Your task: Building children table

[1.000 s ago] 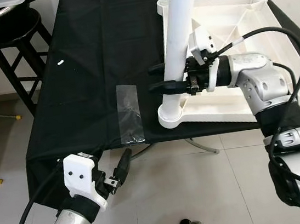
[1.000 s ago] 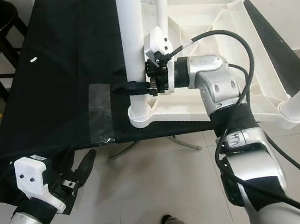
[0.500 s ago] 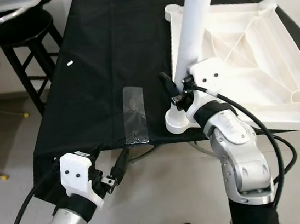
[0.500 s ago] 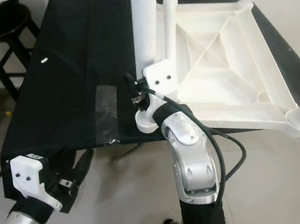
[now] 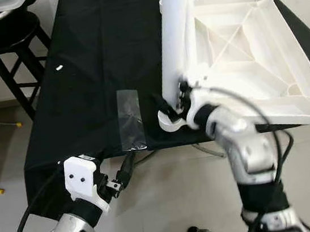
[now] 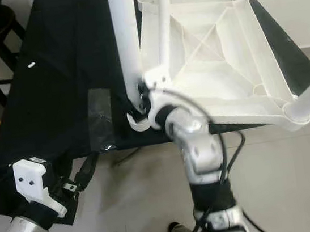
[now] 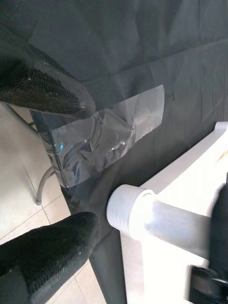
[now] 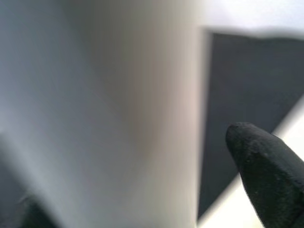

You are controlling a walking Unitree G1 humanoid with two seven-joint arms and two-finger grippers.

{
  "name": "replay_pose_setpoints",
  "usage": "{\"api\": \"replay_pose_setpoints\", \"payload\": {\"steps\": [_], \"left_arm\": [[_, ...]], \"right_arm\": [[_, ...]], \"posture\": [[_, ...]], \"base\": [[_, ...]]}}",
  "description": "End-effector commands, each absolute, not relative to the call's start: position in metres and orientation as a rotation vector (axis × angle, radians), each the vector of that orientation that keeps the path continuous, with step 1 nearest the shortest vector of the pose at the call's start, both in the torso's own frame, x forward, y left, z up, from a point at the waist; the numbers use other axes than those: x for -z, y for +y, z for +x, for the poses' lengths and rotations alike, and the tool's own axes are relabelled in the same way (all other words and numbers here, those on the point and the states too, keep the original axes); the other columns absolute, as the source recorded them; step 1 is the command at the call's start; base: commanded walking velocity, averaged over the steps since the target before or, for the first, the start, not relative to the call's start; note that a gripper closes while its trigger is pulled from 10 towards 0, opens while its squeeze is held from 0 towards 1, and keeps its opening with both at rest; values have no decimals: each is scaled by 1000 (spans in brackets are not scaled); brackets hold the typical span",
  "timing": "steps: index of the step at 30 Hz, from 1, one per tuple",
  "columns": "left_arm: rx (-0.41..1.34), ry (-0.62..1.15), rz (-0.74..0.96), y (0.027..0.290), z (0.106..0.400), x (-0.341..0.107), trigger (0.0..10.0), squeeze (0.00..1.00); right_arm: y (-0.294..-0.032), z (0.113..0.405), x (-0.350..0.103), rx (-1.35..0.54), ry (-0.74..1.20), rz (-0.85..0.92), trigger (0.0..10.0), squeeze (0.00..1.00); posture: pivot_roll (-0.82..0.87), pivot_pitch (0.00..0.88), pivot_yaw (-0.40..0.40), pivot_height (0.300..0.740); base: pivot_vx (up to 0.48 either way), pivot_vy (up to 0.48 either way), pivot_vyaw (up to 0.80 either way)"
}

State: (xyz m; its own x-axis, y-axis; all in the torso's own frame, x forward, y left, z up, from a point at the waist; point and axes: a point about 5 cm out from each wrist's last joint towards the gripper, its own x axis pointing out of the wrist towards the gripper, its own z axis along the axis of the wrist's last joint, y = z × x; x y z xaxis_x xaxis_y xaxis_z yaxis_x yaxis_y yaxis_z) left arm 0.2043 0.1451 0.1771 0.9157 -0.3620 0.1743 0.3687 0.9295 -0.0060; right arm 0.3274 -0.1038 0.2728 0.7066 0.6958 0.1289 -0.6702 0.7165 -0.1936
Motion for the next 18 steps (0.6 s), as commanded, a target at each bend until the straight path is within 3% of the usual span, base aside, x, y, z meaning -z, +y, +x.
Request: {"api": "replay_pose_setpoints", "payload": {"steps": [1, 6, 14, 15, 16, 17, 18], "left_arm": [[367, -138, -39, 146, 202, -172, 10000, 0], [362, -138, -38, 146, 201, -172, 10000, 0], [361, -134, -34, 145, 197, -171, 10000, 0], [360, -132, -34, 146, 197, -171, 10000, 0], [360, -132, -34, 146, 197, -171, 10000, 0], [359, -130, -33, 146, 196, -171, 10000, 0], [359, -129, -33, 146, 196, -171, 10000, 0]], "right_arm": [[-101, 326, -267, -907, -202, -190, 10000, 0], [-111, 342, -274, -1044, -204, -280, 10000, 0], [-117, 358, -288, -1206, -202, -282, 9765, 0], [-118, 360, -291, -1236, -203, -278, 2078, 0], [-118, 360, -291, -1236, -203, -278, 2078, 0], [-120, 362, -293, -1283, -198, -286, 0, 0], [-122, 362, -293, -1309, -188, -292, 0, 0]], "posture": [[-20, 277, -31, 740], [-5, 280, -32, 740], [15, 280, -27, 740], [16, 281, -28, 740], [16, 281, -28, 740], [17, 281, -28, 740], [16, 283, -28, 740]], "base": [[0, 0, 0], [0, 0, 0], [0, 0, 0], [0, 0, 0], [0, 0, 0], [0, 0, 0], [0, 0, 0]]}}
